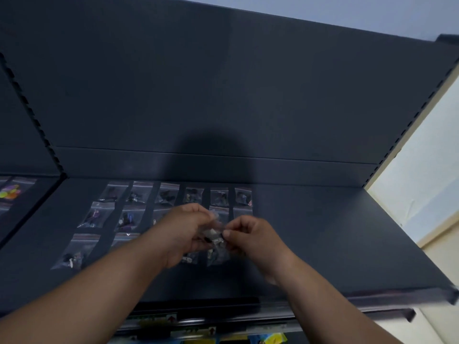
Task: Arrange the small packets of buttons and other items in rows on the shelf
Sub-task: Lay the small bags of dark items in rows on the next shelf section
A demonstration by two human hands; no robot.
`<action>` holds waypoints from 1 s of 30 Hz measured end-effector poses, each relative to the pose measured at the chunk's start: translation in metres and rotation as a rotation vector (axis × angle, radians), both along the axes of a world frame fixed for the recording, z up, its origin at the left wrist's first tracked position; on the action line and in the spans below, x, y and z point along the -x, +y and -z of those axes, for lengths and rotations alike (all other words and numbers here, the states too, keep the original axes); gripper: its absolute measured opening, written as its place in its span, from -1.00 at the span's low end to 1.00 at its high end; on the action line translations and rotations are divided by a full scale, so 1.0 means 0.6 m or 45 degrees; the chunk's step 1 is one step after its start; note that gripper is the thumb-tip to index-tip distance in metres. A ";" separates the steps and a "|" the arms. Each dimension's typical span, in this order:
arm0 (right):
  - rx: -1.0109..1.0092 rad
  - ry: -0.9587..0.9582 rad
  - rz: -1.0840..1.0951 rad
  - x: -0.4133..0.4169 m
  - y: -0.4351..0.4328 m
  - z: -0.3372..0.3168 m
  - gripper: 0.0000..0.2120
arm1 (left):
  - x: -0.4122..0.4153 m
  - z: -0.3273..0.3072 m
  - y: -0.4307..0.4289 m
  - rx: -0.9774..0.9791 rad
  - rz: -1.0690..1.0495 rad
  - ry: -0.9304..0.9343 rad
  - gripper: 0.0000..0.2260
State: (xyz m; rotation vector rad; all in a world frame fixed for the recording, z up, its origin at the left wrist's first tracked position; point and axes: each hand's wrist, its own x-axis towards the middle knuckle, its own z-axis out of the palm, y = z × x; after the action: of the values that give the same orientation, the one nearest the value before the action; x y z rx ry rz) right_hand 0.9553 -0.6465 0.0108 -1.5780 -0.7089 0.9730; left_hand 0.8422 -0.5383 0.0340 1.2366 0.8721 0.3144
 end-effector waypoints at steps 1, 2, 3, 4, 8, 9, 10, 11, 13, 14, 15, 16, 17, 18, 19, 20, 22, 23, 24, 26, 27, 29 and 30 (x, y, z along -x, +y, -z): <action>0.011 -0.008 0.014 -0.004 -0.005 0.000 -0.85 | -0.004 0.001 -0.002 -0.030 -0.009 0.007 -0.87; 0.019 -0.006 0.030 -0.008 -0.010 -0.001 -0.82 | -0.010 0.002 -0.005 -0.066 -0.015 0.017 -0.85; 0.026 -0.002 0.044 -0.012 -0.015 -0.001 -0.81 | -0.015 0.004 -0.009 -0.102 -0.015 0.031 -0.85; 0.032 -0.001 0.062 -0.019 -0.021 0.000 -0.79 | -0.021 0.005 -0.015 -0.136 -0.006 0.044 -0.85; 0.073 0.128 0.220 -0.041 -0.047 0.003 -0.79 | -0.044 0.017 -0.032 -0.315 0.059 0.101 -0.86; 0.104 0.158 0.269 -0.046 -0.054 0.005 -0.79 | -0.048 0.020 -0.033 -0.394 0.077 0.125 -0.88; 0.159 0.136 0.293 -0.051 -0.061 0.011 -0.79 | -0.049 0.024 -0.033 -0.488 0.102 0.158 -0.89; 0.256 0.020 0.281 -0.056 -0.067 0.017 -0.79 | -0.049 0.029 -0.032 -0.598 0.140 0.207 -0.90; 0.515 -0.502 0.153 -0.069 -0.076 0.031 -0.77 | -0.045 0.039 -0.029 -0.841 0.249 0.338 -0.93; 0.606 -0.779 0.081 -0.074 -0.079 0.038 -0.74 | -0.043 0.045 -0.028 -0.950 0.304 0.400 -0.95; 0.650 -0.997 0.040 -0.077 -0.081 0.042 -0.72 | -0.040 0.050 -0.028 -1.046 0.350 0.454 -0.96; 0.634 -1.141 0.019 -0.079 -0.082 0.044 -0.73 | -0.038 0.055 -0.028 -1.139 0.386 0.496 -0.96; 0.558 -1.226 0.002 -0.079 -0.083 0.046 -0.77 | -0.036 0.059 -0.027 -1.240 0.420 0.527 -0.96; 0.449 -1.273 -0.029 -0.079 -0.083 0.048 -0.86 | -0.034 0.064 -0.027 -1.348 0.457 0.547 -0.97; 0.334 -1.299 -0.078 -0.079 -0.082 0.052 -0.95 | -0.033 0.068 -0.027 -1.450 0.491 0.557 -0.95; 0.257 -1.314 -0.131 -0.078 -0.081 0.057 -0.90 | -0.031 0.072 -0.026 -1.530 0.529 0.568 -0.91; 0.182 -1.313 -0.215 -0.079 -0.077 0.069 -0.83 | -0.028 0.080 -0.026 -1.626 0.598 0.599 -0.87; 0.160 -1.310 -0.228 -0.081 -0.074 0.075 -0.84 | -0.027 0.084 -0.026 -1.656 0.627 0.615 -0.87; 0.152 -1.295 -0.234 -0.080 -0.072 0.077 -0.85 | -0.026 0.088 -0.027 -1.679 0.646 0.626 -0.87; 0.132 -1.291 -0.232 -0.082 -0.067 0.081 -0.85 | -0.026 0.093 -0.028 -1.723 0.676 0.633 -0.86; 0.130 -1.311 -0.245 -0.083 -0.062 0.083 -0.84 | -0.026 0.096 -0.028 -1.739 0.680 0.635 -0.85; 0.138 -1.349 -0.271 -0.084 -0.054 0.086 -0.83 | -0.026 0.099 -0.029 -1.752 0.689 0.625 -0.84; 0.138 -1.361 -0.281 -0.085 -0.050 0.086 -0.82 | -0.026 0.100 -0.028 -1.759 0.691 0.616 -0.83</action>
State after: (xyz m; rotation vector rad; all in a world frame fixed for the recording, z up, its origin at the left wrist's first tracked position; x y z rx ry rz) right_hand 1.0061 -0.6768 -0.0410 -2.1197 -1.5943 0.2329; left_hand 0.8578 -0.5553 -0.0258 2.8519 0.6203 0.1446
